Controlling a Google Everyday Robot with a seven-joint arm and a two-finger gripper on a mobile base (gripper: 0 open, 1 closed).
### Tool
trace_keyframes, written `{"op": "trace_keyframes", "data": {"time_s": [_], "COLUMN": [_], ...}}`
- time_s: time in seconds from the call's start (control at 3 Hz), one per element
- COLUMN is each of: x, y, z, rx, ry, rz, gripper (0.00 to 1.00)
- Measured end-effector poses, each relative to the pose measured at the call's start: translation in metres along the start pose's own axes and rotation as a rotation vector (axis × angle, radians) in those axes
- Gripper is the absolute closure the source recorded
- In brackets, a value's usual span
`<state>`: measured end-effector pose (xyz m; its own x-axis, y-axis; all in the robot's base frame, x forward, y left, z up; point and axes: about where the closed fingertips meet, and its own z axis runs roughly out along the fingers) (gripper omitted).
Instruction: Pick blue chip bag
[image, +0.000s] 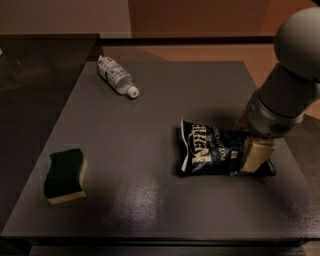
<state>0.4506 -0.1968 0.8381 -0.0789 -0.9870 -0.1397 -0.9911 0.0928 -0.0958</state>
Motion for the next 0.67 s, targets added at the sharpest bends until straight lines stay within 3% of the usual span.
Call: {"op": "trace_keyframes", "data": {"time_s": [0.67], "x": [-0.018], "y": [-0.009], "z": [-0.025], "rx": [0.036], "ry": [-0.052], "rz": [-0.008], "gripper": [0.88]}}
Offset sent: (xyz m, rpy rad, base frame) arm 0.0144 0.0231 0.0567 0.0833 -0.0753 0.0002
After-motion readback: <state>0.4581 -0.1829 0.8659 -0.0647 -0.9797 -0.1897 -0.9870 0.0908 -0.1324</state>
